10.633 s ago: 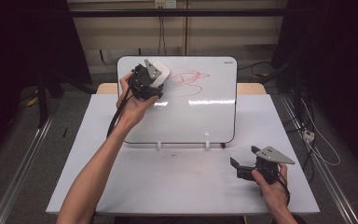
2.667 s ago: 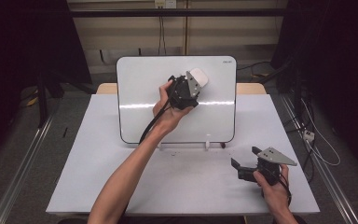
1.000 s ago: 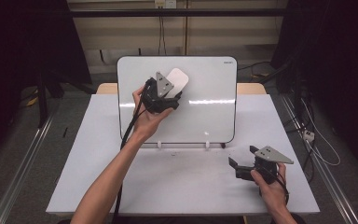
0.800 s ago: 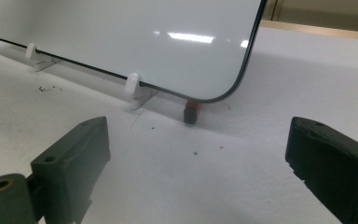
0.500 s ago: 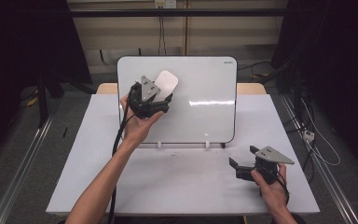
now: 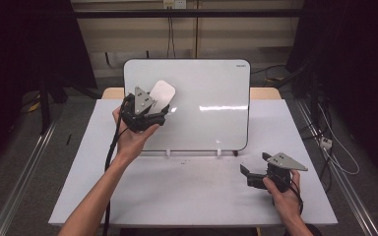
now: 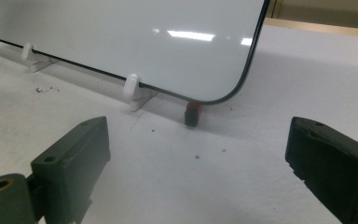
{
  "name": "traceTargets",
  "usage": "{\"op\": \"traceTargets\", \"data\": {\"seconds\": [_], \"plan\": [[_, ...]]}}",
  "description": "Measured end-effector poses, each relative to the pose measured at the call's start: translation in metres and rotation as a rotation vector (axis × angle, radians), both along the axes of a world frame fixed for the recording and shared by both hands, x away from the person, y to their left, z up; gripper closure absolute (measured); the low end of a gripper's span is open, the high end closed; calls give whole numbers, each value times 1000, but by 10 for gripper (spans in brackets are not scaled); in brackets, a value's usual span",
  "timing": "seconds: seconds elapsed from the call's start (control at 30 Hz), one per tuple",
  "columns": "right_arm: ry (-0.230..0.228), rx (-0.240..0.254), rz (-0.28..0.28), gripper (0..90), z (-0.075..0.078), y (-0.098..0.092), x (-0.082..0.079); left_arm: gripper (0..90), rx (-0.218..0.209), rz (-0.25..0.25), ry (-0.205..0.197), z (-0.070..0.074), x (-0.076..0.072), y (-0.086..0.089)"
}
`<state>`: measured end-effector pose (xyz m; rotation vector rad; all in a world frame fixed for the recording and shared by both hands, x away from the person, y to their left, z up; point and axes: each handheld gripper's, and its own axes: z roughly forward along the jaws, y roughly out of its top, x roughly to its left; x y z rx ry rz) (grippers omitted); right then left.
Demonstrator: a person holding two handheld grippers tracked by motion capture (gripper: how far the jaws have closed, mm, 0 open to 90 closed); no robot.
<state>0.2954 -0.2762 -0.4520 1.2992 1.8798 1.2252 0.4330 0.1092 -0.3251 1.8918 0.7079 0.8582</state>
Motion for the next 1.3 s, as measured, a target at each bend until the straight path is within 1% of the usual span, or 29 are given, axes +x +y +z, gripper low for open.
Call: {"op": "traceTargets", "data": {"seconds": [0.07,0.1,0.17,0.3,0.37,0.5,0.53,0.57,0.6,0.73,0.77,0.8,0.93,1.07,1.13,1.17,1.2,1.27,1.3], "plan": [[1,2,0,65,0,0,0,312,7,3,4,-2,-2,4],[1,1,2,65,0,0,1,312,4,8,3,-4,-4,6],[1,2,5,65,0,1,1,312,15,12,11,-6,-5,10],[0,-3,7,65,-1,0,-1,312,6,31,22,-10,-9,17],[4,4,5,65,-1,-2,-1,312,0,37,26,-11,-11,19],[0,3,7,64,-2,-4,-1,312,18,34,26,-14,-14,20],[0,6,7,64,-2,-4,-1,312,13,35,30,-14,-15,20],[1,7,6,64,-2,-4,-2,312,22,32,33,-15,-16,21],[1,8,6,65,-2,-5,-2,312,12,30,33,-16,-17,21],[-5,6,7,64,-1,-5,-2,312,49,28,51,-25,-21,24],[-6,4,7,64,-1,-4,-2,312,46,34,52,-28,-22,25],[-7,5,7,64,-1,-4,-3,312,65,33,58,-29,-23,26],[-6,3,7,64,-1,-4,-2,312,90,40,70,-38,-24,31],[-5,1,5,64,-1,-3,-2,312,96,67,81,-48,-23,35],[-5,-1,5,65,0,-3,-1,312,107,73,91,-50,-21,35],[-4,-1,8,64,0,-2,-1,312,119,79,86,-51,-21,34],[-5,-3,9,64,0,-1,-2,312,112,84,85,-53,-21,33],[-7,-4,13,64,0,-1,-2,312,124,73,94,-55,-21,33],[-7,-4,14,65,0,-1,-2,312,134,80,93,-57,-21,33]]}}
